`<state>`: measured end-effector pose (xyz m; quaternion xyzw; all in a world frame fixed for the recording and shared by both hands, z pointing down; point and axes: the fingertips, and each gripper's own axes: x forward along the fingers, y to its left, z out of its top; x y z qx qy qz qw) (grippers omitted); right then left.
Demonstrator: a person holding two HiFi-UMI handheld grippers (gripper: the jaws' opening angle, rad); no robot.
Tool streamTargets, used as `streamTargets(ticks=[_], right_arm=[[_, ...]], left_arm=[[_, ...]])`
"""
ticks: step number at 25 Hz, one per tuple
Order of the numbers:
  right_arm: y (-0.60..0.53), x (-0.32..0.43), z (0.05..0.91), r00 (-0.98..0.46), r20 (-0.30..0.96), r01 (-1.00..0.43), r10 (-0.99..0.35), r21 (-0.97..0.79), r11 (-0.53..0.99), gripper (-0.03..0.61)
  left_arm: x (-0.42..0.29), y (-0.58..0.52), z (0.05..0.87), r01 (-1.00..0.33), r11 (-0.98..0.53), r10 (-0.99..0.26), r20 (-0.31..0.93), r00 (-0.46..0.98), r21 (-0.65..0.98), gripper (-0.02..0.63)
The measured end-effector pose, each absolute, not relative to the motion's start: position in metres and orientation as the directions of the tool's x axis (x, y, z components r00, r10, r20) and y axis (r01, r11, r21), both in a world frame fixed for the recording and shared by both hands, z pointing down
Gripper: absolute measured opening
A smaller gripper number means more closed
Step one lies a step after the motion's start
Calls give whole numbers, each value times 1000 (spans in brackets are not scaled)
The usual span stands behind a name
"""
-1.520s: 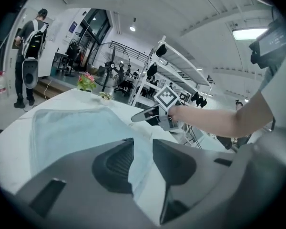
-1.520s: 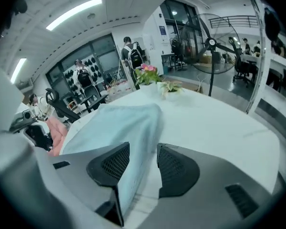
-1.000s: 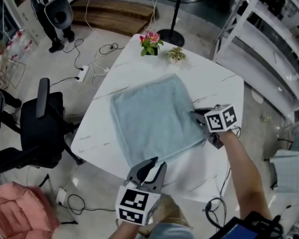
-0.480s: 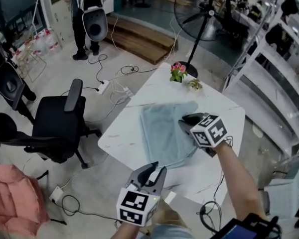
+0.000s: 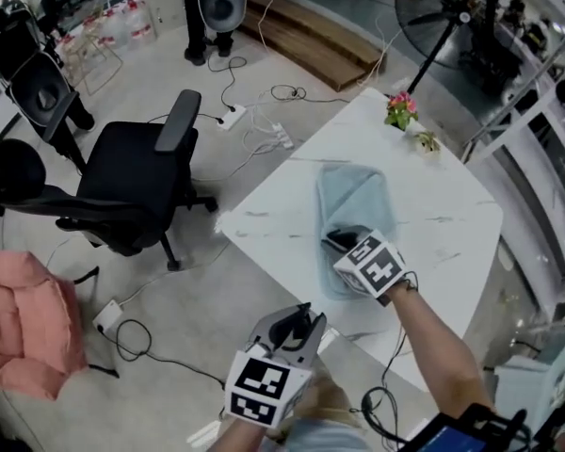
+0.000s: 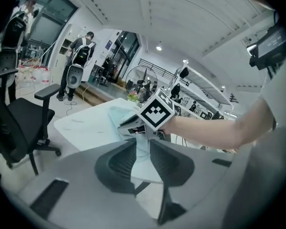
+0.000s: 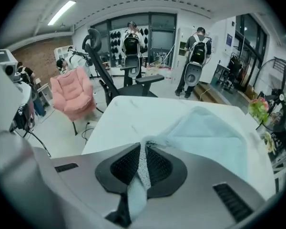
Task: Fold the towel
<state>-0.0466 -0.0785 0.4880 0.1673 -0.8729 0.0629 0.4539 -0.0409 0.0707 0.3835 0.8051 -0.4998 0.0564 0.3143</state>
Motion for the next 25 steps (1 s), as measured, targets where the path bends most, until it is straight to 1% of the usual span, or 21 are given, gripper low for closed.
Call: streamTargets(ticks=[3, 4, 5, 7, 8, 10, 12, 14, 15, 16, 18, 22, 24, 25], right_arm=[[-78, -54, 508, -554, 795, -360, -248, 40, 932, 48], [-76, -57, 508, -563, 793, -348, -231, 25, 937, 56], [-72, -59, 506, -574, 796, -329, -194, -7, 944, 92], [-61, -64, 487, -610, 785, -292, -104, -101, 951, 213], [-57, -64, 472, -637, 767, -280, -75, -140, 950, 231], [-54, -60, 433, -700, 711, -274, -57, -194, 942, 239], [-58, -49, 397, -763, 642, -290, -76, -235, 928, 234], [-65, -31, 378, -785, 607, -325, -124, -234, 916, 159], [-67, -22, 380, -775, 614, -344, -148, -213, 915, 98], [-66, -14, 388, -756, 634, -355, -162, -188, 916, 55], [-49, -9, 417, -712, 688, -339, -140, -162, 927, 51], [3, -20, 489, -636, 770, -262, -41, -165, 951, 52], [17, -26, 506, -627, 779, -227, -13, -166, 960, 58], [16, -27, 501, -642, 767, -219, -9, -172, 960, 62]], left_arm=[[-49, 73, 409, -843, -262, -761, 437, 480, 469, 94], [-51, 73, 414, -844, -253, -760, 443, 476, 473, 94], [-53, 72, 416, -845, -246, -760, 447, 472, 475, 94], [-56, 69, 413, -847, -240, -763, 447, 466, 475, 94], [-57, 67, 410, -848, -239, -766, 445, 464, 472, 94], [-59, 62, 400, -852, -241, -775, 436, 457, 465, 94], [-61, 54, 386, -854, -247, -793, 412, 450, 457, 94], [-61, 50, 376, -855, -253, -801, 399, 447, 452, 94], [-61, 49, 374, -856, -255, -802, 396, 447, 450, 93], [-60, 48, 374, -856, -256, -802, 396, 448, 449, 93], [-58, 48, 378, -855, -257, -799, 399, 450, 450, 92], [-50, 49, 397, -849, -266, -774, 424, 470, 457, 92], [-44, 49, 406, -847, -275, -757, 441, 483, 455, 92], [-41, 48, 407, -846, -284, -749, 446, 490, 451, 92]])
